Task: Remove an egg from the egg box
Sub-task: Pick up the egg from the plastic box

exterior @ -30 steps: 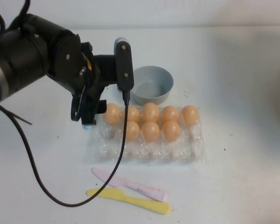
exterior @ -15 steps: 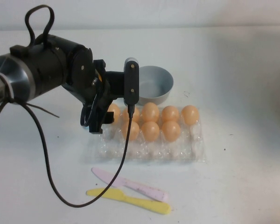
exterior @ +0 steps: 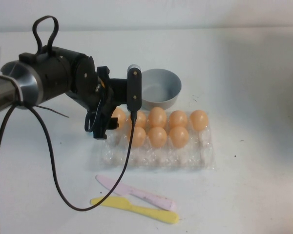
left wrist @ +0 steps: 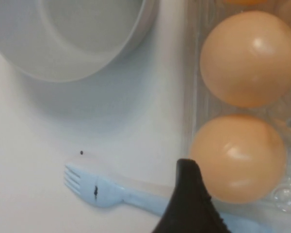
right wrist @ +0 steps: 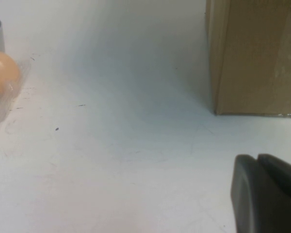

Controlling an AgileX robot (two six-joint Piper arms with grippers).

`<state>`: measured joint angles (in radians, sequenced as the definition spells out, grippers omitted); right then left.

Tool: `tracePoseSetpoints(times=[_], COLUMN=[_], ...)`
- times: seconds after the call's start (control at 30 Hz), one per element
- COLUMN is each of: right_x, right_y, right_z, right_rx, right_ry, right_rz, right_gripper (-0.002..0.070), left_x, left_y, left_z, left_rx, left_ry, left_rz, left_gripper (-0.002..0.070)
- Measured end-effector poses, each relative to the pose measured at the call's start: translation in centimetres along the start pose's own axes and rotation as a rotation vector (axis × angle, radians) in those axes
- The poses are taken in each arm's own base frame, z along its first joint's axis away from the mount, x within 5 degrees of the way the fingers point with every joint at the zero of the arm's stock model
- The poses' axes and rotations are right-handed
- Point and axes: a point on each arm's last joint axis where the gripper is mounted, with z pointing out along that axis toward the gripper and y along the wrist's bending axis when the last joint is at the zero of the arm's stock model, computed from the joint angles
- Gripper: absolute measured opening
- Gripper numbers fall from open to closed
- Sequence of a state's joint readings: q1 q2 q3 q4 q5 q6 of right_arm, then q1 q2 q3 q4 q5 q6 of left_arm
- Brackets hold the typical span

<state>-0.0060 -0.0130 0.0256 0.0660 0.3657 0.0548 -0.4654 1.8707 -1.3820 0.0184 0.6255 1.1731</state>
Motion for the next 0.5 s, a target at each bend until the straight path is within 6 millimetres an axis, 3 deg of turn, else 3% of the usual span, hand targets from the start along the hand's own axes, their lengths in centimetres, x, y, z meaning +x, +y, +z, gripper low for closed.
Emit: tracePoseSetpoints(times=[0.5], right_x=[0.0], right_y=[0.0], right_z=[0.0], right_rx=[0.0], right_ry=[0.0], right_rz=[0.0], right_gripper=[-0.0017], left_x=[0.0], left_y=[-0.1], left_z=[1.7], left_rx=[0.0], left_ry=[-0.021], left_rz=[0.003], left_gripper=[0.0433])
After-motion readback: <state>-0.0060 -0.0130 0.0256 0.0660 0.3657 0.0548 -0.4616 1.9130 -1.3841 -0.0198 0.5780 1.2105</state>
